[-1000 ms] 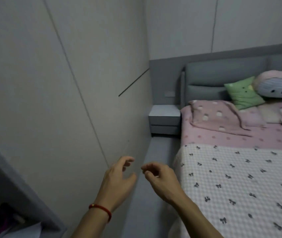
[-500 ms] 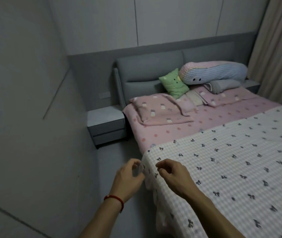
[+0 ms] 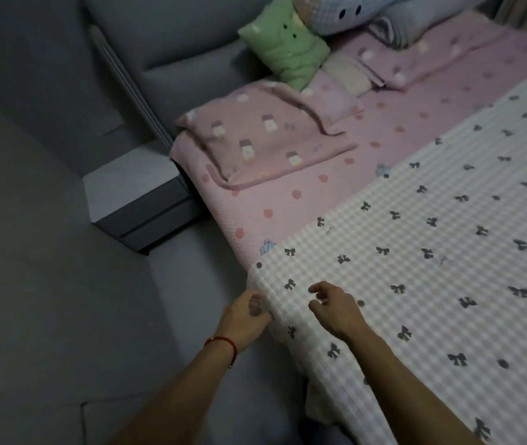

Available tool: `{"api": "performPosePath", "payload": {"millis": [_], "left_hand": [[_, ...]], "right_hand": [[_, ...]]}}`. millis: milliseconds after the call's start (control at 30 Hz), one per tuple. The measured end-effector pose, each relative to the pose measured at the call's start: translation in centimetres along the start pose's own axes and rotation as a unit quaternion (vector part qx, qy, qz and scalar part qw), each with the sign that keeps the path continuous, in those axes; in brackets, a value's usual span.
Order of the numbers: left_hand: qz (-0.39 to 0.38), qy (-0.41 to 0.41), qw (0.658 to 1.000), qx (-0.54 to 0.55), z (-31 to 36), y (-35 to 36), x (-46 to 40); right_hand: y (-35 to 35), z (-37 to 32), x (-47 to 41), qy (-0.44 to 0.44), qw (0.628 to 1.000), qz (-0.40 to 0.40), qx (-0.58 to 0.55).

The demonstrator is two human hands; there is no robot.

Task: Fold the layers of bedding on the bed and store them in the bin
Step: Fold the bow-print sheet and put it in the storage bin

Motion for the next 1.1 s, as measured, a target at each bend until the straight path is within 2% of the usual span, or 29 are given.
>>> {"api": "performPosePath", "payload": {"millis": [133, 267, 333, 467, 567, 633, 900, 1100], "left_hand": [[-0.065, -0.005, 0.995, -0.074, 0.1, 1.8, -9.7], [-0.107, -0.008, 0.979, -0.175, 0.4, 5.4, -21.8], [-0.119, -0.01, 0.963, -0.24, 0.7, 7.2, -26.5], [-0.148, -0.02, 0.927, -0.345, -0.5, 12.3, -33.9], [-0.093, -0.028, 0.908, -0.407, -1.5, 14.8, -35.2], [-0.095, -0.016, 0.901, -0.423, -2.1, 15.2, -35.0], [-0.045, 0.083, 0.936, -0.338, -3.0, 13.1, -34.5], [-0.035, 0.153, 0.923, -0.35, -2.9, 8.9, -30.6]], "right_hand": [[1.3, 5.2, -8.5, 0.117, 0.991, -0.022, 0.059], [1.6, 11.4, -13.0, 0.231, 0.95, 0.021, 0.207], [2.7, 13.5, -14.3, 0.235, 0.949, 0.035, 0.206], [5.0, 16.8, -18.0, 0.256, 0.939, 0.01, 0.229], [5.6, 17.7, -18.9, 0.254, 0.93, 0.035, 0.264], [6.0, 17.9, -18.9, 0.265, 0.924, 0.035, 0.275], [6.1, 18.1, -19.3, 0.275, 0.926, 0.021, 0.26], [6.1, 18.3, -18.7, 0.244, 0.942, 0.063, 0.22]]}}
Point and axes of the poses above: each hand's wrist, its own x-axis away from the middle knuckle, its own y-axis out of the palm, z = x × y, the point moved 6 cm from there along -x, towards the middle knuckle, and after that the axes turned 2 degrees about z, right-handed, at the moved point
